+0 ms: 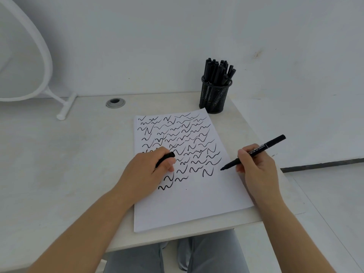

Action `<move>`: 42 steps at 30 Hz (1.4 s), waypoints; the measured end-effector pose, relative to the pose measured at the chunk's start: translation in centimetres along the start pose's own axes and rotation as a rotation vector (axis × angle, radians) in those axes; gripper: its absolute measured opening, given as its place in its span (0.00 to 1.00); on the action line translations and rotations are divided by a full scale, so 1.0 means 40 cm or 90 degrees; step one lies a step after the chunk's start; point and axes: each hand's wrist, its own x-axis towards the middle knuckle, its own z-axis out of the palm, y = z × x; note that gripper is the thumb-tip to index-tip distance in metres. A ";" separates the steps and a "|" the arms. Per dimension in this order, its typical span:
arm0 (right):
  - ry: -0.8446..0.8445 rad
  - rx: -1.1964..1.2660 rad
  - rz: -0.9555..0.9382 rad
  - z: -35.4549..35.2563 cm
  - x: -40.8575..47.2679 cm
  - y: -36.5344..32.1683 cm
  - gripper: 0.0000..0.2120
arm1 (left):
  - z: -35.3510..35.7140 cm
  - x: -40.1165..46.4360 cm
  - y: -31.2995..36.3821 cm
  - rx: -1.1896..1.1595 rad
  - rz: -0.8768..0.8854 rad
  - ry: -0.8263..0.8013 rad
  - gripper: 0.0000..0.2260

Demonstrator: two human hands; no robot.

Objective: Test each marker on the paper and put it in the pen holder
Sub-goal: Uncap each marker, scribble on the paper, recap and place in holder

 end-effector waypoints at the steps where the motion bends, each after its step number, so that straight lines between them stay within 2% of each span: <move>1: -0.005 -0.016 -0.005 0.001 0.001 0.003 0.11 | 0.001 0.000 0.000 -0.001 0.001 -0.002 0.08; 4: -0.029 -0.048 -0.016 0.006 0.001 0.009 0.09 | 0.002 0.000 -0.001 -0.009 0.002 -0.003 0.08; 7: -0.036 -0.091 -0.045 0.007 0.005 0.014 0.11 | 0.002 -0.001 -0.002 -0.009 -0.003 -0.003 0.08; 16: 0.043 -0.107 -0.097 0.000 0.003 0.013 0.09 | 0.005 0.001 -0.007 0.001 -0.001 -0.006 0.07; 26: 0.067 0.091 -0.035 0.003 0.006 -0.039 0.08 | 0.001 -0.005 -0.003 0.002 0.029 0.063 0.13; 30: -0.003 0.216 -0.033 0.051 0.004 -0.092 0.09 | -0.001 -0.007 -0.001 -0.012 0.017 0.080 0.17; 34: -0.095 0.332 -0.012 0.119 0.008 -0.114 0.12 | -0.004 -0.010 0.002 -0.037 0.023 0.076 0.12; 38: -0.065 0.391 0.028 0.156 0.014 -0.087 0.12 | -0.005 -0.008 -0.006 -0.016 0.017 0.052 0.08; 42: -0.073 0.426 0.030 0.154 0.014 -0.066 0.06 | -0.004 -0.007 -0.014 -0.015 0.024 0.043 0.07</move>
